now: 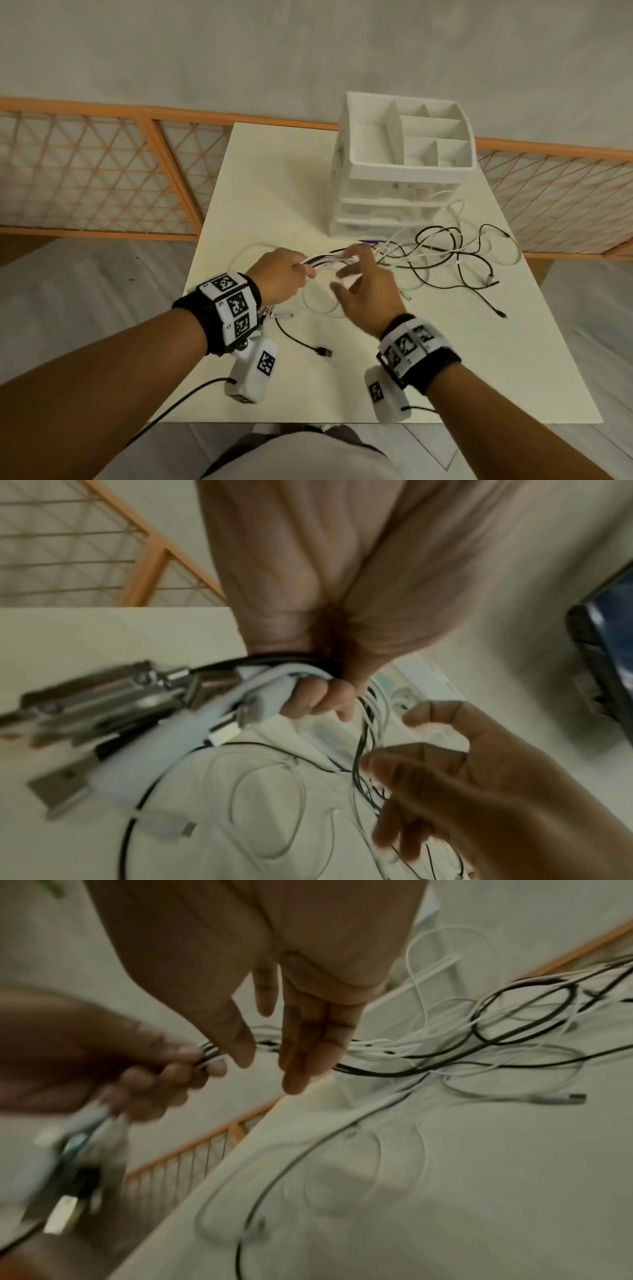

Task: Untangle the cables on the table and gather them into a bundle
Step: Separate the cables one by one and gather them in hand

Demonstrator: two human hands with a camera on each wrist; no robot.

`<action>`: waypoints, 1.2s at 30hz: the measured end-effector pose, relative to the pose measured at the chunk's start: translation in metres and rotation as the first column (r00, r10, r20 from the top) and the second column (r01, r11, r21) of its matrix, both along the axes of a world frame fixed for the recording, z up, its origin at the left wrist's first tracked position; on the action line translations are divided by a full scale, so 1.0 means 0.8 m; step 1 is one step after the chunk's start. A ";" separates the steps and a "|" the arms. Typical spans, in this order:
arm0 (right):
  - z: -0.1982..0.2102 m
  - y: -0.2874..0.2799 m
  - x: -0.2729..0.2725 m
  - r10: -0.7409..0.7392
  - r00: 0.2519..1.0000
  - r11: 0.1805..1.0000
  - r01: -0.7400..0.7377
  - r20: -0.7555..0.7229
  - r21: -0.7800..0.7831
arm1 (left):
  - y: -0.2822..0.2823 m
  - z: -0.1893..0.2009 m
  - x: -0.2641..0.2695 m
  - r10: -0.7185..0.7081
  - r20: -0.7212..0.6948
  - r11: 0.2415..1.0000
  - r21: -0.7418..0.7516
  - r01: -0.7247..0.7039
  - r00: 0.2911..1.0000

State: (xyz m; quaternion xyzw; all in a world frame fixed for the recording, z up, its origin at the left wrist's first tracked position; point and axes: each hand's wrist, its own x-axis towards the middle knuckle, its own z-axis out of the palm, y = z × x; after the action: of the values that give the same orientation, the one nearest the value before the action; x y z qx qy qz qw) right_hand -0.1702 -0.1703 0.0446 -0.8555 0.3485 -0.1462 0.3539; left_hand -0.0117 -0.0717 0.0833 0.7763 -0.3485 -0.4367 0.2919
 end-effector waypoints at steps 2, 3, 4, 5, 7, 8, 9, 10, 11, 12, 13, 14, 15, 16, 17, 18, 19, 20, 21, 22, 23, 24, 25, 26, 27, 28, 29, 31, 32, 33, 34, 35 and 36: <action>-0.032 0.022 -0.006 0.155 0.982 0.987 -0.158 -0.107 -0.017 | 0.004 -0.007 0.002 0.165 -0.072 0.986 0.017 -0.164 0.984; -0.047 0.030 -0.008 0.236 0.945 0.970 -0.244 -0.227 -0.007 | 0.005 -0.009 0.002 0.214 -0.112 0.977 0.038 -0.211 0.971; -0.060 0.037 -0.010 0.303 0.885 0.948 -0.318 -0.354 0.019 | 0.005 -0.011 0.002 0.240 -0.144 0.971 0.060 -0.233 0.960; -0.074 0.043 -0.013 0.346 0.819 0.931 -0.361 -0.458 0.058 | 0.005 -0.012 0.001 0.248 -0.164 0.968 0.080 -0.237 0.955; -0.093 0.052 -0.017 0.377 0.750 0.917 -0.386 -0.544 0.104 | 0.004 -0.009 -0.001 0.244 -0.181 0.968 0.097 -0.230 0.953; -0.099 0.055 -0.019 0.376 0.743 0.915 -0.392 -0.554 0.095 | 0.003 -0.008 -0.002 0.251 -0.193 0.967 0.099 -0.236 0.948; -0.103 0.056 -0.020 0.368 0.733 0.916 -0.391 -0.572 0.088 | 0.001 -0.007 -0.003 0.263 -0.210 0.964 0.104 -0.246 0.942; -0.105 0.054 -0.022 0.354 0.721 0.920 -0.384 -0.595 0.082 | 0.000 -0.006 -0.003 0.274 -0.225 0.961 0.104 -0.256 0.935; -0.104 0.051 -0.023 0.331 0.708 0.929 -0.360 -0.624 0.085 | -0.001 -0.005 -0.003 0.284 -0.240 0.958 0.100 -0.268 0.928; -0.100 0.046 -0.025 0.298 0.707 0.944 -0.319 -0.642 0.087 | -0.002 -0.005 -0.003 0.297 -0.261 0.955 0.092 -0.283 0.919; -0.094 0.039 -0.026 0.251 0.728 0.962 -0.261 -0.638 0.081 | -0.003 -0.004 -0.003 0.310 -0.290 0.951 0.081 -0.300 0.905; -0.087 0.028 -0.028 0.194 0.763 0.979 -0.188 -0.616 0.074 | -0.004 -0.002 -0.002 0.321 -0.328 0.946 0.066 -0.318 0.889; -0.076 0.015 -0.030 0.128 0.810 0.992 -0.105 -0.572 0.074 | -0.006 0.001 -0.001 0.328 -0.365 0.941 0.050 -0.334 0.871; -0.063 0.002 -0.032 0.052 0.855 0.997 -0.019 -0.516 0.069 | -0.007 0.004 0.001 0.335 -0.400 0.936 0.036 -0.351 0.853; -0.047 -0.011 -0.034 -0.029 0.896 0.995 0.068 -0.443 0.072 | -0.008 0.008 0.001 0.343 -0.432 0.929 0.027 -0.368 0.834; -0.027 -0.022 -0.036 -0.107 0.933 0.984 0.148 -0.344 0.097 | -0.010 0.013 0.001 0.350 -0.465 0.923 0.023 -0.384 0.813; -0.008 -0.029 -0.037 -0.167 0.958 0.966 0.206 -0.234 0.155 | -0.012 0.017 0.000 0.352 -0.499 0.919 0.021 -0.395 0.792; 0.009 -0.032 -0.036 -0.200 0.971 0.945 0.226 -0.131 0.236 | -0.015 0.022 -0.002 0.346 -0.534 0.917 0.018 -0.398 0.772; 0.026 -0.030 -0.034 -0.201 0.979 0.928 0.203 -0.038 0.313 | -0.018 0.028 -0.005 0.333 -0.565 0.919 0.013 -0.395 0.755; 0.039 -0.025 -0.032 -0.179 0.983 0.917 0.155 0.032 0.367 | -0.021 0.033 -0.009 0.317 -0.590 0.921 0.005 -0.389 0.742; 0.047 -0.017 -0.028 -0.142 0.987 0.912 0.101 0.077 0.397 | -0.026 0.038 -0.013 0.302 -0.611 0.922 -0.006 -0.386 0.732; 0.051 -0.007 -0.024 -0.099 0.990 0.912 0.050 0.099 0.406 | -0.031 0.042 -0.018 0.292 -0.625 0.921 -0.020 -0.389 0.724; 0.052 0.003 -0.020 -0.057 0.993 0.918 0.012 0.103 0.396 | -0.035 0.047 -0.022 0.285 -0.633 0.918 -0.037 -0.396 0.720; 0.049 0.013 -0.017 -0.027 0.994 0.927 -0.013 0.102 0.374 | -0.040 0.051 -0.025 0.283 -0.638 0.912 -0.053 -0.407 0.716; 0.045 0.021 -0.014 -0.012 0.995 0.938 -0.024 0.101 0.346 | -0.043 0.055 -0.027 0.285 -0.641 0.905 -0.067 -0.421 0.713; 0.041 0.027 -0.013 -0.005 0.994 0.947 -0.029 0.105 0.320 | -0.046 0.058 -0.029 0.288 -0.638 0.899 -0.077 -0.431 0.714; 0.037 0.031 -0.013 0.003 0.994 0.956 -0.034 0.106 0.290 | -0.048 0.060 -0.030 0.294 -0.617 0.897 -0.084 -0.433 0.730; 0.034 0.033 -0.015 0.025 0.996 0.974 -0.043 0.086 0.221 | -0.049 0.062 -0.029 0.309 -0.531 0.903 -0.097 -0.419 0.789; 0.035 0.031 -0.016 0.015 0.996 0.980 -0.032 0.089 0.197 | -0.049 0.061 -0.027 0.314 -0.494 0.905 -0.104 -0.413 0.811; 0.038 0.027 -0.018 -0.016 0.993 0.983 -0.007 0.120 0.186 | -0.048 0.061 -0.024 0.312 -0.471 0.907 -0.110 -0.406 0.825; 0.041 0.022 -0.019 -0.056 0.983 0.983 0.024 0.173 0.180 | -0.047 0.061 -0.022 0.300 -0.452 0.914 -0.117 -0.389 0.840; 0.046 0.015 -0.020 -0.086 0.970 0.985 0.049 0.225 0.166 | -0.046 0.063 -0.020 0.276 -0.433 0.925 -0.124 -0.359 0.858; 0.052 0.009 -0.018 -0.099 0.960 0.988 0.064 0.262 0.138 | -0.046 0.065 -0.020 0.242 -0.409 0.939 -0.129 -0.318 0.880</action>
State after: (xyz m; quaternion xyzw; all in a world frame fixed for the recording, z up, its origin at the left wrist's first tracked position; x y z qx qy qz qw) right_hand -0.1845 -0.1631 0.0860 -0.7883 0.3411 -0.2525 0.4455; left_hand -0.0274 -0.1082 0.1351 0.6850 -0.2081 -0.4987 0.4886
